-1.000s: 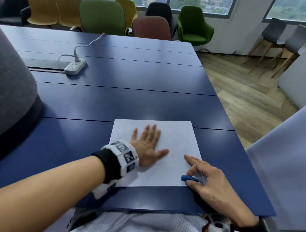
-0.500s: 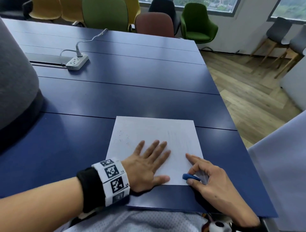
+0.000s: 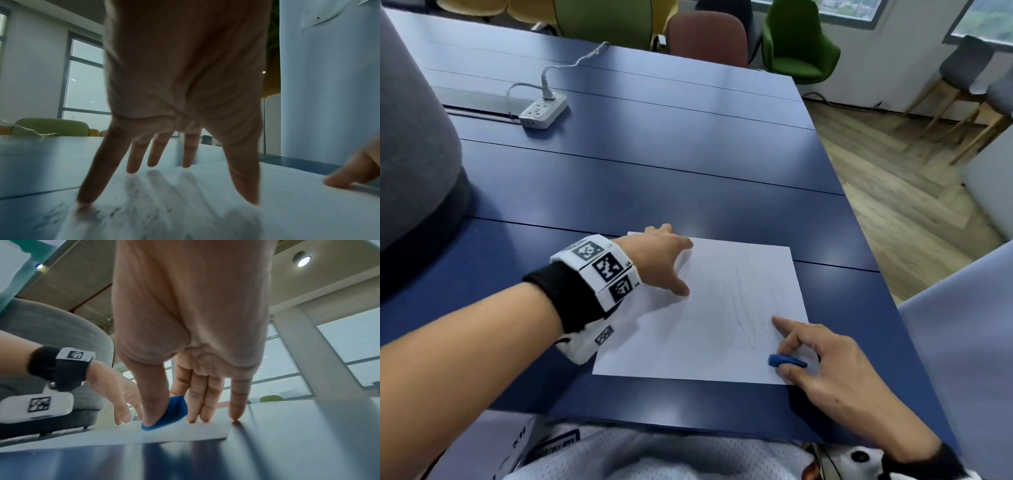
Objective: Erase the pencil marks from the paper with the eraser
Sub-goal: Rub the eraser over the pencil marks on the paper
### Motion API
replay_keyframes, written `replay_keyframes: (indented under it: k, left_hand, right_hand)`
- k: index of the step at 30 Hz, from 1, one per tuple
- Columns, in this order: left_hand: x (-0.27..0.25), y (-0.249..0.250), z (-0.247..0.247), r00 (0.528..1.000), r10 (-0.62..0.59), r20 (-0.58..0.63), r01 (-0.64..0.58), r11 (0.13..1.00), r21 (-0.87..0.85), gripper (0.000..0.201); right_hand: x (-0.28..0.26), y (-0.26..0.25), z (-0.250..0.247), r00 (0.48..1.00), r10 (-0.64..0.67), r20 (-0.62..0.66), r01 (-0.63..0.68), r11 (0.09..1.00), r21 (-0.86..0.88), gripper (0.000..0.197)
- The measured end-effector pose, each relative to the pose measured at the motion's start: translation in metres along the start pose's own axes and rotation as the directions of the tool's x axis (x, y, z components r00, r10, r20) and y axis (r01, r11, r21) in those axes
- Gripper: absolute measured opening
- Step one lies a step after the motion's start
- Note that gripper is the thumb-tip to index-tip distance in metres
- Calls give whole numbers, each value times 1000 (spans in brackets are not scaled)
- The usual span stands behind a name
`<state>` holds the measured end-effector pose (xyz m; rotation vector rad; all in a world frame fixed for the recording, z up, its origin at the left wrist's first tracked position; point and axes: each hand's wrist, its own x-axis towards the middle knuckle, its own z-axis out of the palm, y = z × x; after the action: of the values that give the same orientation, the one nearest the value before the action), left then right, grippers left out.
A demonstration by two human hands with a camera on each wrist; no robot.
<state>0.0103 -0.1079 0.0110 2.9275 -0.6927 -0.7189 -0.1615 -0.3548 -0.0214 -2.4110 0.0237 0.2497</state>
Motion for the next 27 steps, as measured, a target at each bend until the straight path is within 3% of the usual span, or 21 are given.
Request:
replay_keyframes:
  k: [4,7,11,19,24,27]
  left_hand:
    - [12,2,4,990,-46,136,19,980,200,122]
    - [16,2,11,987,-58,150,25,977,212,134]
    - [16,6,16,982,-78,171,38,973,227,151]
    - [16,3,21,988,-54,142,23,978,209,152]
    - [13,8,18,989,-56,139,25,975,219,152]
    - [12,8,19,991,-47,126,19,977,213,151]
  right_hand:
    - [15,-14,-19,997,-8,82,24,980,-195,15]
    - [43,-36,-29,991,-109,72,127,932,-339,11]
    - [92,-63,-23,959,-253,129,278,930,-240,6]
    - [149,-74,-1,895,-375,244,437,847,-301,6]
    - [138,-79,-7,762,-291,578,481,853,-204,17]
    - [158,-80,-8,829,-328,453,447,875,-186,6]
